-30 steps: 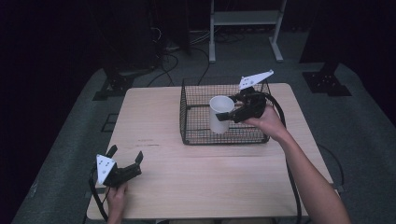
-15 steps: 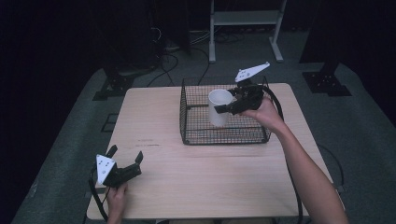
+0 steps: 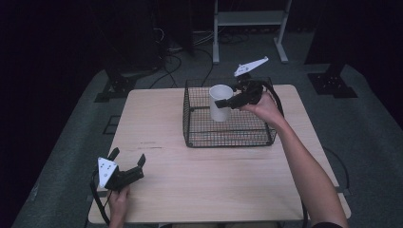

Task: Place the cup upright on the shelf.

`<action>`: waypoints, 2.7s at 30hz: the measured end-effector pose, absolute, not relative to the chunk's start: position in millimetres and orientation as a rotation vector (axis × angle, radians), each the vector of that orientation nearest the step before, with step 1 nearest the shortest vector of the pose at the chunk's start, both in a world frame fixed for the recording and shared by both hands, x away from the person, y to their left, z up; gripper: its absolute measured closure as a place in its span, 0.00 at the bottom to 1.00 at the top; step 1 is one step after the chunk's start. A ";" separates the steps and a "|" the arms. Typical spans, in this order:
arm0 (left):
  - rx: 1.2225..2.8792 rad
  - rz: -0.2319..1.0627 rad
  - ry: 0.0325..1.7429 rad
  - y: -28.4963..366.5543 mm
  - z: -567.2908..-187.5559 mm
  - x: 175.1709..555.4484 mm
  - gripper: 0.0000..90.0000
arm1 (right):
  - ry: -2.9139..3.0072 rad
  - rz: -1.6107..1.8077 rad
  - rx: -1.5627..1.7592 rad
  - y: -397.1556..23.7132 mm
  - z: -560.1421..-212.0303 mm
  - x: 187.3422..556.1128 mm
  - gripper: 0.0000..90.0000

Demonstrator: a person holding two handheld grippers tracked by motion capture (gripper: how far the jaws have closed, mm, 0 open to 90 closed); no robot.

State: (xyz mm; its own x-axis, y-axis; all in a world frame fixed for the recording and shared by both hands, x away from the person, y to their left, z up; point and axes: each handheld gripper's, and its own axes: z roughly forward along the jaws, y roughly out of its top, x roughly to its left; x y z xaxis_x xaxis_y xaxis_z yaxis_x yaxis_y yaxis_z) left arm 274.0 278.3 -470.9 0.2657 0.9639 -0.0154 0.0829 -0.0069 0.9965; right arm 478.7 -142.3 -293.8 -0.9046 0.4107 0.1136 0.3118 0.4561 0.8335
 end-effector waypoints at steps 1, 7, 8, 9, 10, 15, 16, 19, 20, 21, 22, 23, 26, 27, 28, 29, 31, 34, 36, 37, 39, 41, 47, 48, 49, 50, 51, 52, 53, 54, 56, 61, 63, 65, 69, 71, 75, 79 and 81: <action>1.383 0.964 1.068 278.3 -470.9 274.0 0.00 | 2.591 1.452 0.649 -141.6 -293.9 479.7 0.22; 1.379 0.963 1.068 278.4 -470.8 274.0 0.00 | 2.600 1.437 0.644 -136.2 -293.9 486.2 0.22; 1.379 0.963 1.068 278.4 -470.9 274.0 0.00 | 2.596 1.437 0.645 -135.4 -294.2 486.9 0.22; 1.379 0.963 1.068 278.5 -470.9 274.1 0.00 | 2.594 1.442 0.648 -134.8 -294.9 488.1 0.22; 1.379 0.962 1.068 278.5 -470.9 274.0 0.00 | 2.596 1.450 0.652 -134.4 -296.2 489.6 0.22; 1.377 0.963 1.067 278.6 -470.9 274.0 0.00 | 2.609 1.456 0.687 -132.9 -306.5 497.7 0.21; 1.377 0.963 1.067 278.6 -470.9 274.0 0.00 | 2.610 1.462 0.694 -132.9 -308.6 499.1 0.21; 1.378 0.962 1.067 278.7 -470.9 274.0 0.00 | 2.618 1.461 0.713 -132.0 -314.9 504.0 0.21; 1.377 0.962 1.067 278.7 -470.9 273.9 0.00 | 2.621 1.459 0.715 -131.8 -316.3 505.1 0.21; 1.377 0.962 1.066 278.7 -470.9 274.0 0.00 | 2.625 1.460 0.720 -131.5 -317.9 506.3 0.21; 1.378 0.962 1.067 278.7 -470.9 274.0 0.00 | 2.626 1.462 0.725 -131.0 -319.5 507.4 0.21; 1.377 0.961 1.066 278.6 -470.9 274.0 0.00 | 2.627 1.465 0.731 -130.4 -321.0 508.4 0.21; 1.378 0.961 1.065 278.7 -470.9 273.8 0.00 | 2.638 1.464 0.735 -128.5 -325.3 511.2 0.21; 1.379 0.960 1.065 278.7 -470.9 273.8 0.00 | 2.642 1.458 0.739 -127.8 -326.8 512.1 0.21; 1.378 0.961 1.065 278.6 -470.9 273.9 0.00 | 2.646 1.450 0.744 -127.0 -328.9 513.3 0.21; 1.379 0.960 1.065 278.6 -470.9 273.8 0.00 | 2.646 1.450 0.744 -127.0 -328.9 513.3 0.21; 1.378 0.960 1.064 278.6 -470.9 273.9 0.00 | 2.647 1.453 0.748 -126.6 -331.1 514.8 0.21; 1.378 0.959 1.064 278.6 -470.9 273.8 0.00 | 2.646 1.449 0.761 -126.1 -334.6 517.1 0.21; 1.377 0.959 1.064 278.7 -470.9 273.8 0.00 | 2.648 1.450 0.767 -126.1 -337.1 518.9 0.21; 1.377 0.959 1.065 278.7 -470.9 273.9 0.00 | 2.649 1.449 0.771 -126.1 -338.4 519.7 0.21; 1.377 0.958 1.064 278.8 -470.9 273.8 0.00 | 2.653 1.442 0.777 -126.2 -340.7 521.1 0.21; 1.375 0.959 1.064 278.7 -471.0 273.8 0.00 | 2.653 1.440 0.784 -126.6 -342.8 522.2 0.21; 1.375 0.958 1.062 278.7 -471.0 273.8 0.00 | 2.642 1.434 0.820 -131.7 -351.2 525.4 0.21; 1.377 0.958 1.063 278.7 -471.0 273.7 0.00 | 2.643 1.420 0.826 -132.4 -353.0 525.6 0.21; 1.375 0.958 1.062 278.6 -471.0 273.8 0.00 | 2.644 1.413 0.831 -133.2 -354.9 526.2 0.21; 1.376 0.959 1.062 278.6 -471.0 273.7 0.00 | 2.645 1.415 0.844 -134.0 -356.7 526.6 0.21; 1.376 0.959 1.062 278.5 -470.9 273.7 0.00 | 2.649 1.410 0.850 -134.5 -358.6 527.5 0.21; 1.375 0.959 1.062 278.6 -471.0 273.8 0.00 | 2.654 1.402 0.853 -134.9 -360.3 528.3 0.21; 1.376 0.959 1.063 278.6 -471.0 273.8 0.00 | 2.659 1.398 0.856 -134.9 -361.9 529.0 0.21; 1.376 0.958 1.063 278.7 -471.0 273.8 0.00 | 2.661 1.393 0.857 -134.7 -363.3 529.7 0.21; 1.375 0.959 1.062 278.9 -470.9 273.7 0.00 | 2.666 1.383 0.859 -133.8 -365.4 530.5 0.21; 1.374 0.960 1.062 279.1 -470.9 273.6 0.00 | 2.671 1.380 0.860 -129.8 -369.7 531.8 0.21; 1.374 0.962 1.062 279.1 -470.8 273.5 0.00 | 2.672 1.379 0.857 -128.0 -371.0 531.9 0.21; 1.375 0.962 1.061 279.0 -470.8 273.4 0.00 | 2.674 1.371 0.849 -126.4 -372.4 531.9 0.21; 1.376 0.961 1.061 278.9 -470.8 273.5 0.00 | 2.690 1.351 0.848 -124.4 -376.0 532.9 0.21; 1.376 0.962 1.061 278.8 -470.9 273.5 0.00 | 2.698 1.346 0.852 -124.1 -378.2 534.0 0.21; 1.376 0.961 1.060 279.0 -470.8 273.4 0.00 | 2.706 1.323 0.868 -122.7 -381.8 535.3 0.21; 1.377 0.963 1.060 278.9 -470.8 273.4 0.00 | 2.714 1.297 0.875 -121.4 -385.1 536.6 0.21; 1.377 0.964 1.059 278.9 -470.7 273.3 0.00 | 2.720 1.280 0.881 -121.1 -386.9 537.3 0.21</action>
